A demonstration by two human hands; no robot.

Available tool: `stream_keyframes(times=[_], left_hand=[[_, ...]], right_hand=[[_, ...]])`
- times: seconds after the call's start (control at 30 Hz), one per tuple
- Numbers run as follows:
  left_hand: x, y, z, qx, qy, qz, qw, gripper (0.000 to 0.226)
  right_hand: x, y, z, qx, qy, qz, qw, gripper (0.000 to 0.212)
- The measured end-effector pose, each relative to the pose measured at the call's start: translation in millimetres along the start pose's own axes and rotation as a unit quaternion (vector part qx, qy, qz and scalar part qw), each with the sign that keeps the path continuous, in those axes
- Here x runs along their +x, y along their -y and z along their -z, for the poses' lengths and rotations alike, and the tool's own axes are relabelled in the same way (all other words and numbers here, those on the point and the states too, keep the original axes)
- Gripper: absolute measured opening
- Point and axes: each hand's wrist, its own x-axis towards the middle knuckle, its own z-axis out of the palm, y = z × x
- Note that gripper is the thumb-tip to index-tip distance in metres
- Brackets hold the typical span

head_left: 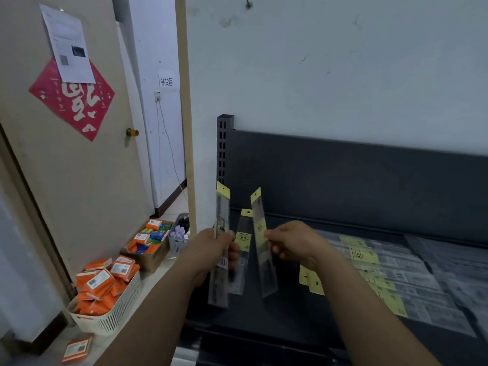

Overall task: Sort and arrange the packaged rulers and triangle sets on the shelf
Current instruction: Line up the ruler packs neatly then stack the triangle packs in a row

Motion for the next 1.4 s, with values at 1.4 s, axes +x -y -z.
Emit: stream_keyframes(times=[1.4], left_hand=[[10.2, -1.1, -13.7, -0.187, 0.006, 0.073, 0.980, 0.013]], right_hand=[[-4.6, -5.5, -45.1, 0.119, -0.013, 0.029, 0.992, 0.022]])
